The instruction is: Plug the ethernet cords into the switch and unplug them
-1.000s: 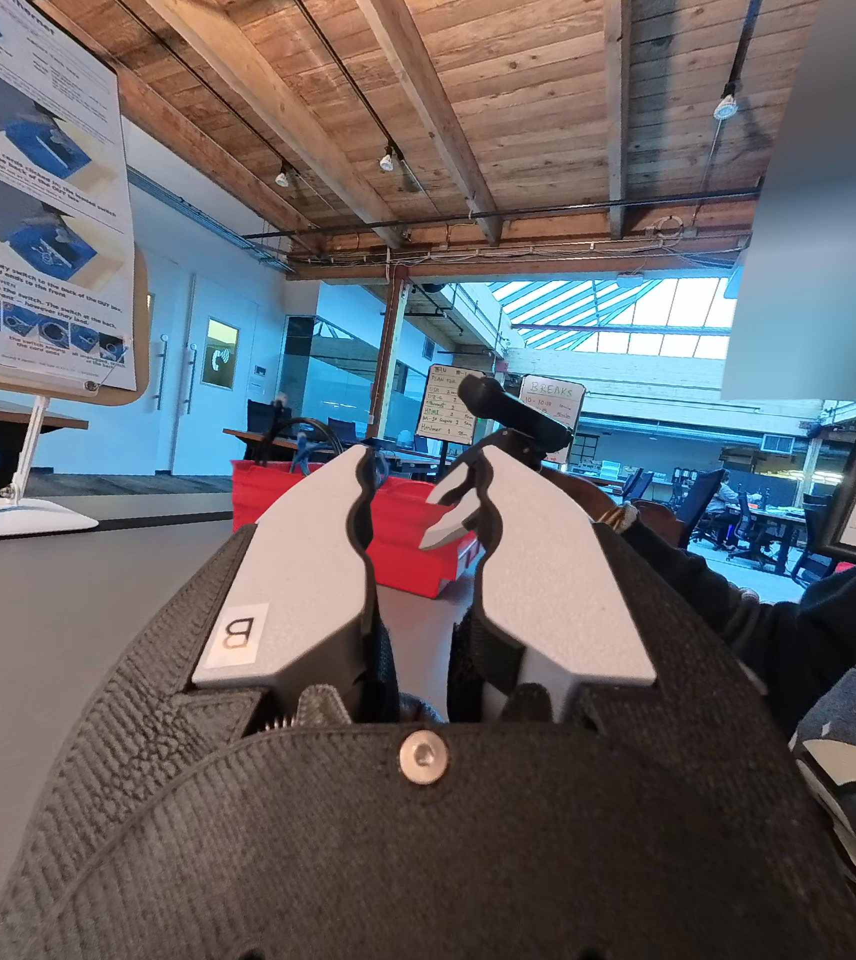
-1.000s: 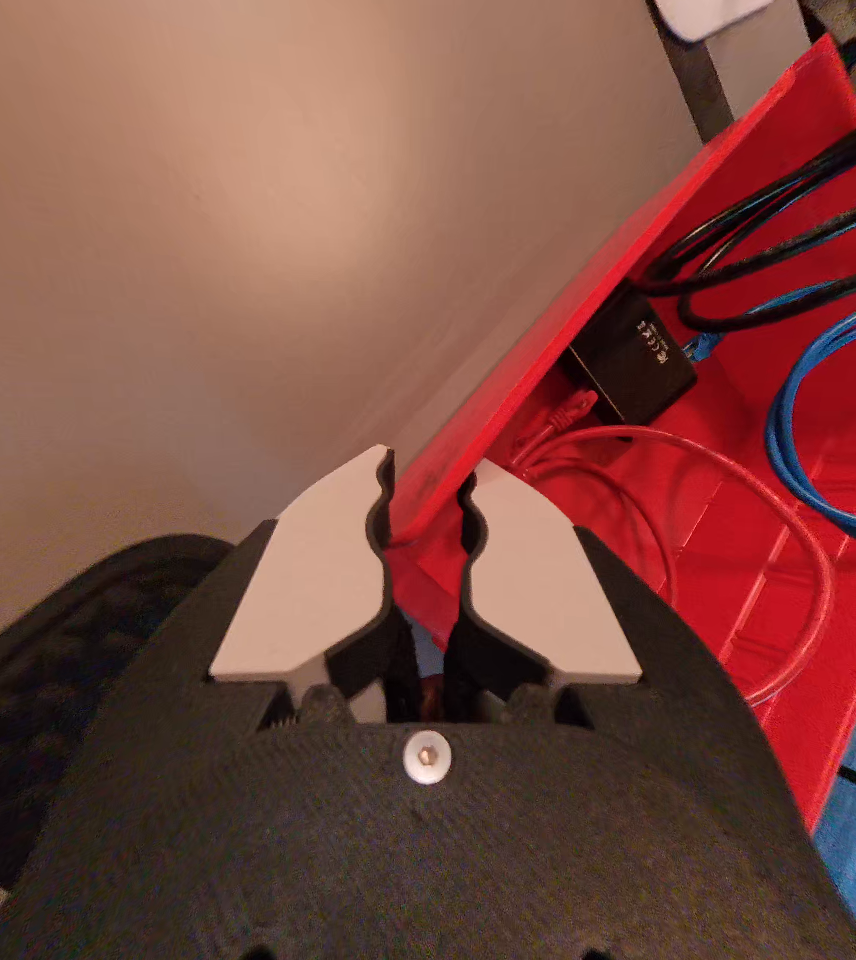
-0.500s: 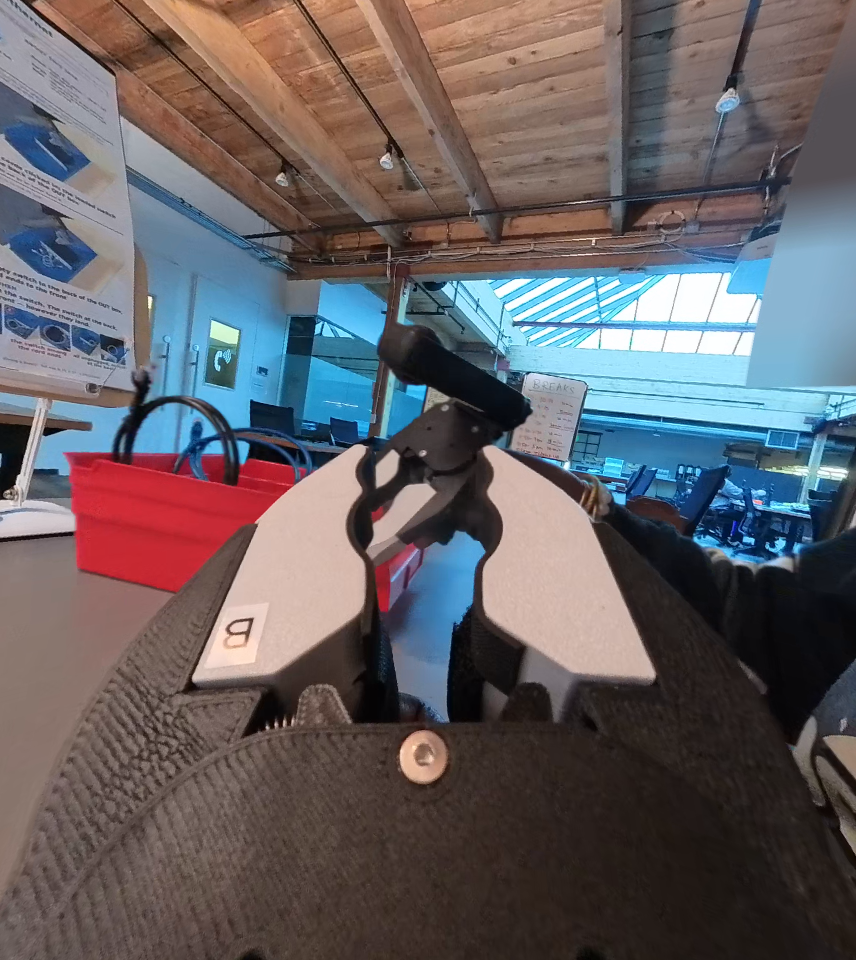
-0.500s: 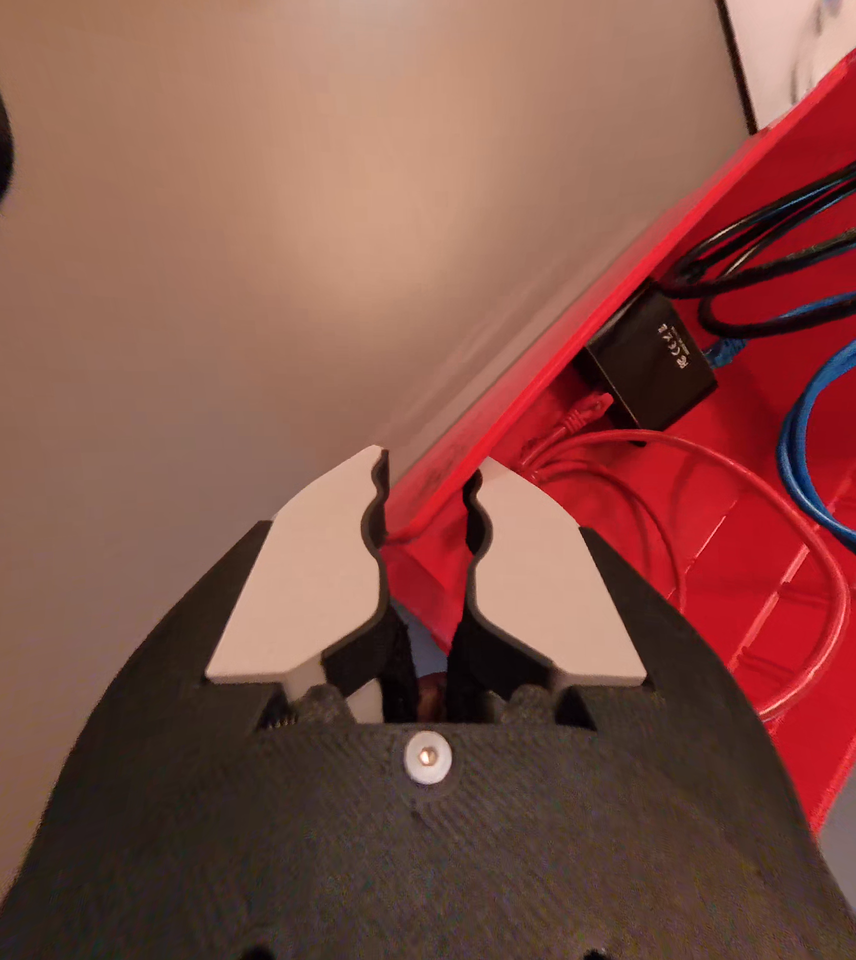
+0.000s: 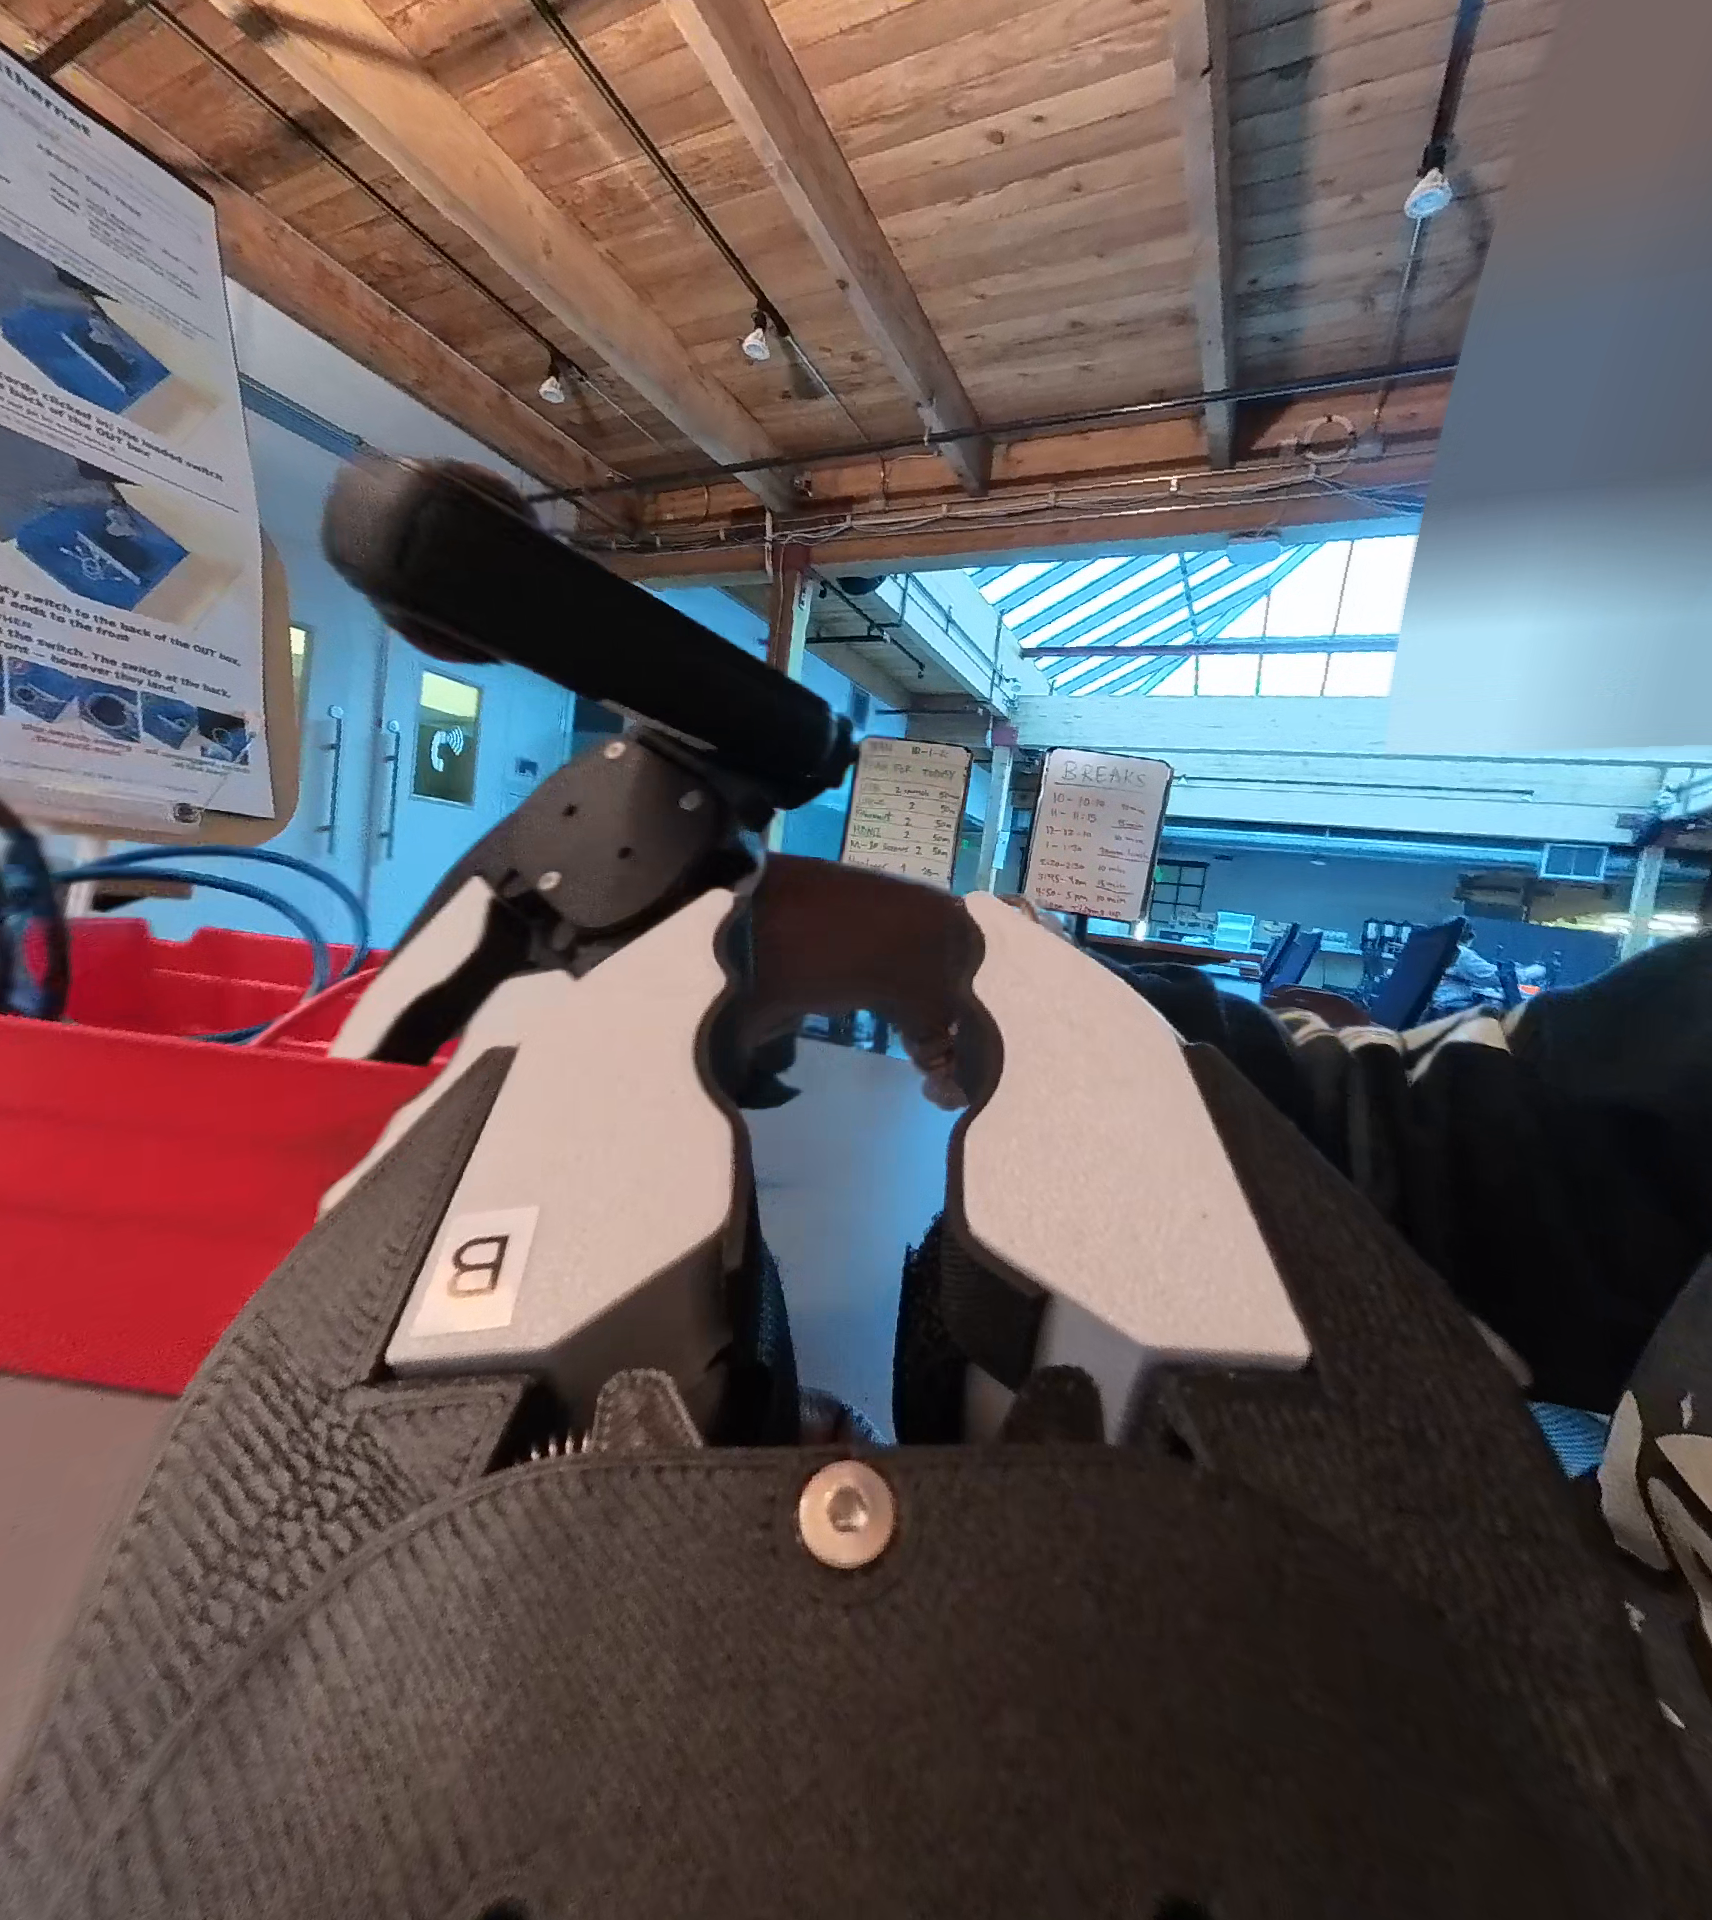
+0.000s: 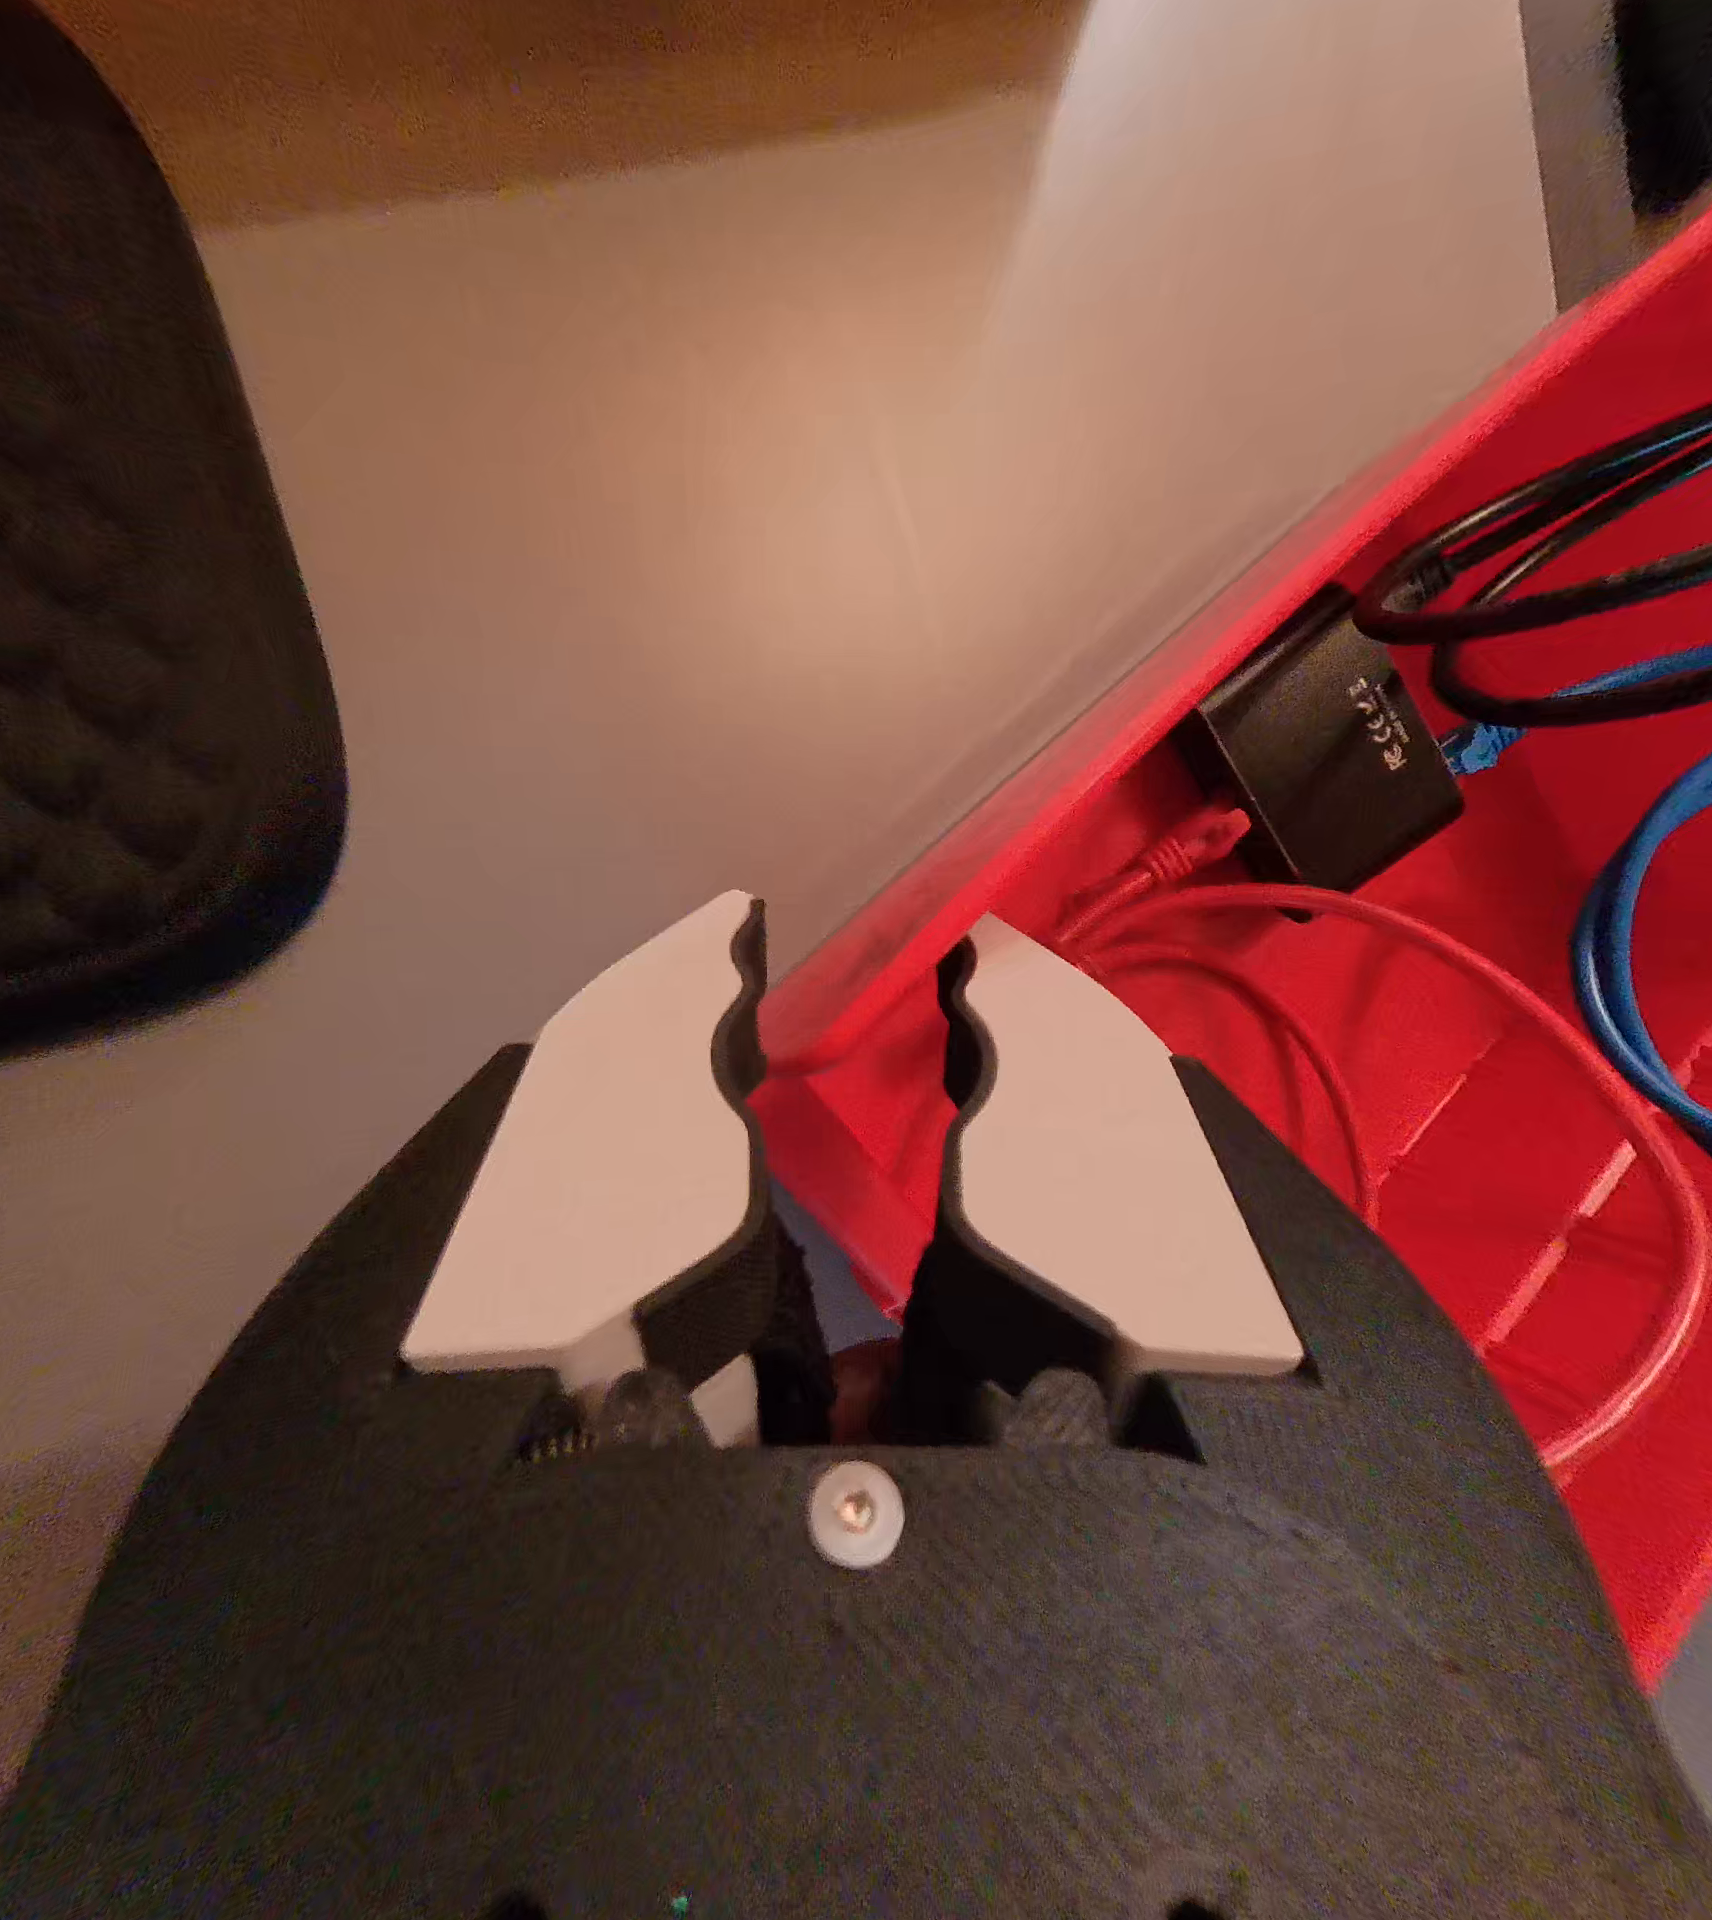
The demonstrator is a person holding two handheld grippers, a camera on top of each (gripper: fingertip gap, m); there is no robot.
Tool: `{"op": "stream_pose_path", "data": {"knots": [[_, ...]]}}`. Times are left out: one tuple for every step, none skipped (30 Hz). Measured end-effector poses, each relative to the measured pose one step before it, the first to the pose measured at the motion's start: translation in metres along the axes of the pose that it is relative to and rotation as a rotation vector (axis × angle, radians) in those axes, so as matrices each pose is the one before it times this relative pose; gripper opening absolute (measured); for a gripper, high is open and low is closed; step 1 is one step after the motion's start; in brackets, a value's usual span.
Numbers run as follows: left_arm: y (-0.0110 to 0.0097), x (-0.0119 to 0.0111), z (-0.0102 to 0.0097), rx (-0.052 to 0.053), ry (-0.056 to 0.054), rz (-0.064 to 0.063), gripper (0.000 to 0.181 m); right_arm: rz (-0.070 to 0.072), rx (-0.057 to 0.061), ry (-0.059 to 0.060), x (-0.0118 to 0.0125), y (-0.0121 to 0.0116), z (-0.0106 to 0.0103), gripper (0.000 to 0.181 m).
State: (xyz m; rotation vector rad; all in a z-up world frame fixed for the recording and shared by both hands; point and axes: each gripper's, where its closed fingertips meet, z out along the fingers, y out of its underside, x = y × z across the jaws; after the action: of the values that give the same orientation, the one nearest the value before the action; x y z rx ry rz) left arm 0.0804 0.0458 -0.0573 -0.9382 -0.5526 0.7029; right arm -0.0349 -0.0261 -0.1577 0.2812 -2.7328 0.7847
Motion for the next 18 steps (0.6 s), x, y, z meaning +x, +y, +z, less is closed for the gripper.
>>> {"op": "stream_pose_path", "data": {"knots": [[-0.00002,0.00031,-0.00010,0.0007,0.0010,0.0021,0.036,-0.0070,0.0150,-0.0135,-0.00259,-0.00787,0.00382,0.032],[-0.00006,0.00040,-0.00007,0.0004,0.0015,0.0019,0.036,-0.0180,0.0220,-0.0239,-0.00405,-0.00835,0.00429,0.034],[-0.00003,0.00034,-0.00001,0.0004,0.0012,0.0014,0.036,-0.0210,0.0343,-0.0224,-0.00382,-0.00948,0.00501,0.034],[-0.00008,0.00044,-0.00015,0.0003,0.0013,0.0020,0.036,0.0014,0.0350,-0.0259,-0.00377,-0.00930,0.00566,0.035],[-0.00001,0.00051,-0.00004,0.0003,0.0013,0.0031,0.036,0.0290,0.0276,-0.0251,-0.00270,-0.00854,0.00572,0.036],[-0.00007,0.00047,-0.00008,0.0005,0.0016,0.0031,0.036,0.0331,0.0250,-0.0190,-0.00138,-0.00782,0.00550,0.036],[-0.00014,0.00054,-0.00013,0.0008,0.0018,0.0034,0.036,0.0211,0.0218,-0.0098,-0.00049,-0.00683,0.00517,0.037],[-0.00008,0.00024,-0.00006,0.0012,0.0008,0.0028,0.036,0.0108,0.0178,-0.0012,0.00045,-0.00573,0.00500,0.037],[-0.00013,0.00024,-0.00019,0.0009,0.0010,0.0011,0.036,0.0052,0.0159,0.0050,0.00090,-0.00494,0.00459,0.038],[-0.00011,0.00027,-0.00010,0.0003,0.0017,-0.0008,0.036,0.0007,0.0145,0.0054,0.00092,-0.00425,0.00419,0.038],[0.00012,0.00038,0.00000,0.0007,0.0020,-0.0009,0.036,-0.0020,0.0119,0.0019,0.00049,-0.00360,0.00335,0.038],[-0.00017,0.00068,0.00006,0.0008,0.0020,0.0002,0.036,-0.0050,0.0103,-0.0033,-0.00013,-0.00311,0.00283,0.038],[-0.00005,0.00038,-0.00008,0.0009,0.0012,0.0017,0.036,-0.0066,0.0111,-0.0072,-0.00059,-0.00278,0.00234,0.038],[0.00000,0.00062,-0.00014,0.0007,0.0006,0.0031,0.036,-0.0066,0.0125,-0.0100,-0.00088,-0.00234,0.00201,0.038],[0.00003,0.00024,0.00029,-0.0003,0.0009,0.0028,0.035,-0.0082,0.0125,-0.0124,-0.00113,-0.00207,0.00159,0.038],[0.00032,0.00026,0.00054,-0.0006,0.0017,0.0030,0.036,-0.0101,0.0134,-0.0138,-0.00120,-0.00169,0.00115,0.038],[-0.00012,0.00001,0.00023,-0.0012,0.0014,0.0030,0.036,-0.0100,0.0163,-0.0129,-0.00112,-0.00166,0.00091,0.038],[0.00003,0.00083,-0.00016,-0.0008,0.0009,0.0030,0.036,-0.0101,0.0189,-0.0109,-0.00077,-0.00134,0.00068,0.037]]}}
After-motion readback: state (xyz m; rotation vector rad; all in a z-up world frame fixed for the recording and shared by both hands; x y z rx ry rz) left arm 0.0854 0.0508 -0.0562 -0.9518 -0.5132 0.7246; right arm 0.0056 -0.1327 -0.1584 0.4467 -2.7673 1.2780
